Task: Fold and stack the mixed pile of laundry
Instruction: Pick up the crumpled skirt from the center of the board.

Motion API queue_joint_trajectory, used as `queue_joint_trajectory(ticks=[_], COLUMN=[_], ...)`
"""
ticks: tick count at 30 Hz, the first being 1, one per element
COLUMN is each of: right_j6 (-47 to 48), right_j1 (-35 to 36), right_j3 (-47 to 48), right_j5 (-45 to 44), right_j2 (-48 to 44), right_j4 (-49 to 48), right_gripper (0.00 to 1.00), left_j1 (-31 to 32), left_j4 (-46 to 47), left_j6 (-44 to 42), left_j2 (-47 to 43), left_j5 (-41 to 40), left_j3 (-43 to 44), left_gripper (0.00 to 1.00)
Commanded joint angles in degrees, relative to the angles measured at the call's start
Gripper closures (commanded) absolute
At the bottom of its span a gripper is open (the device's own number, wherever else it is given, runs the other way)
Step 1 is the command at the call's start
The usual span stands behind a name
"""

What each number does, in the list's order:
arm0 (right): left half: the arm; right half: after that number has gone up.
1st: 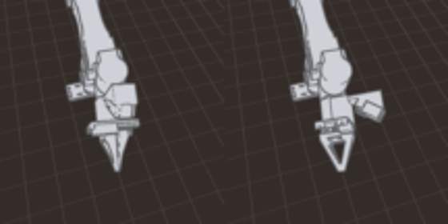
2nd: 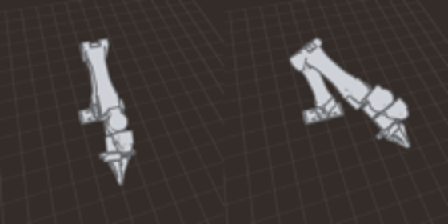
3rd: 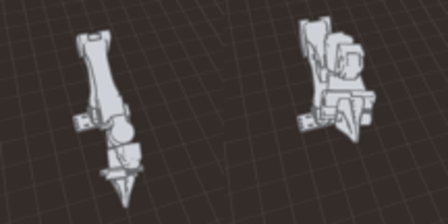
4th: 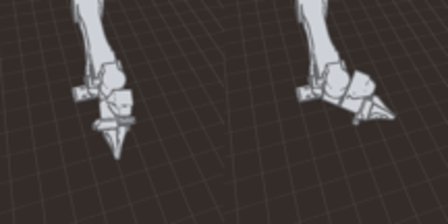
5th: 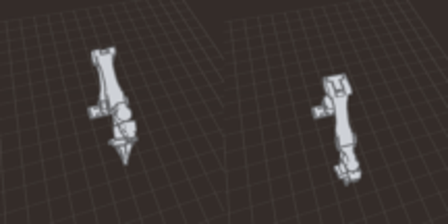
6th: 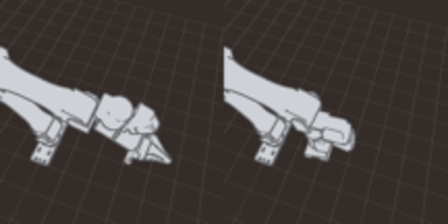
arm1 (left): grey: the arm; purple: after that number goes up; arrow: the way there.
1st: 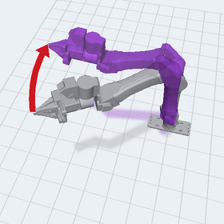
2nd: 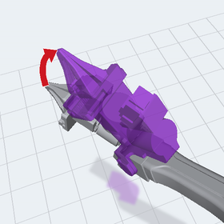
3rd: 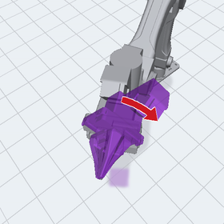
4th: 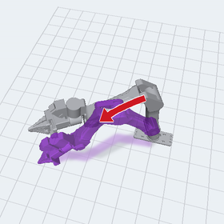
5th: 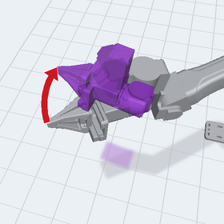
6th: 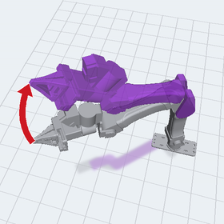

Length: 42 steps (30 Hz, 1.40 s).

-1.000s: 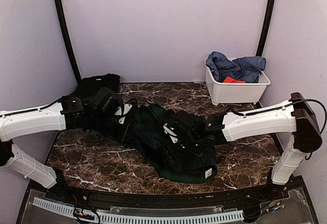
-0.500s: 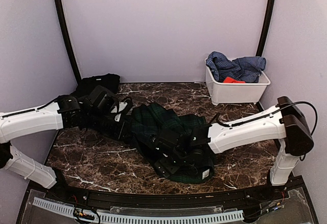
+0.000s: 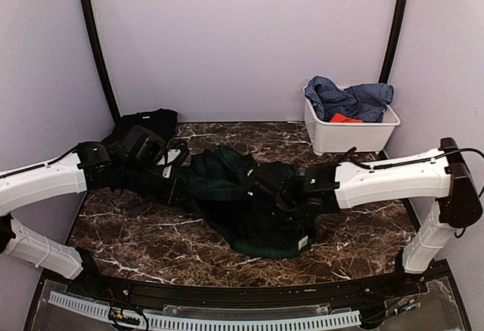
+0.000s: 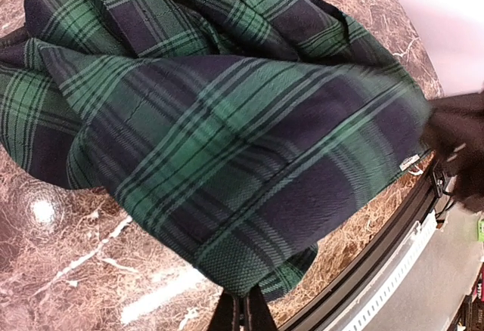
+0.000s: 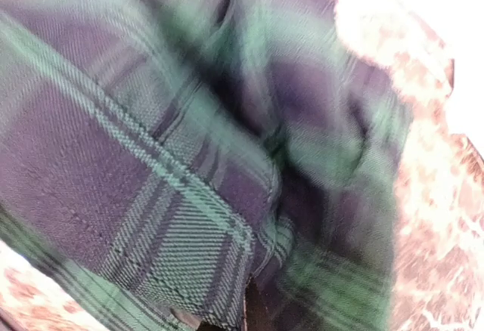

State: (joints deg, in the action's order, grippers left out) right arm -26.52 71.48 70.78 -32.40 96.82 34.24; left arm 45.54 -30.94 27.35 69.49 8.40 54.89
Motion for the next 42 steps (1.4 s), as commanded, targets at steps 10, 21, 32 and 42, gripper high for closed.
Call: queue_joint_trajectory(ticks=[10, 21, 32, 42], right_j6=[7.51, 1.09, 1.70, 1.71], right_j1=[-11.83, -11.83, -11.87, -12.60], right_j3=[13.63, 17.05, 18.27, 18.18], right_j5=[6.49, 6.56, 4.55, 3.55], right_j2=[-5.11, -0.07, -1.11, -2.66], right_j4=[-11.24, -14.22, -13.58, -14.05], right_gripper=[1.00, 1.00, 1.00, 1.00], left_j1=[-0.90, 21.81, 24.02, 24.34], left_j4=[11.27, 35.31, 44.72, 59.39], left_j6=[5.55, 17.24, 26.82, 23.44], left_j2=[-2.65, -0.84, 19.37, 26.09], left_j5=[1.66, -19.62, -24.05, -22.58], left_j3=[-9.63, -24.31, -19.27, -16.89], left_gripper=[0.63, 0.34, 0.36, 0.38])
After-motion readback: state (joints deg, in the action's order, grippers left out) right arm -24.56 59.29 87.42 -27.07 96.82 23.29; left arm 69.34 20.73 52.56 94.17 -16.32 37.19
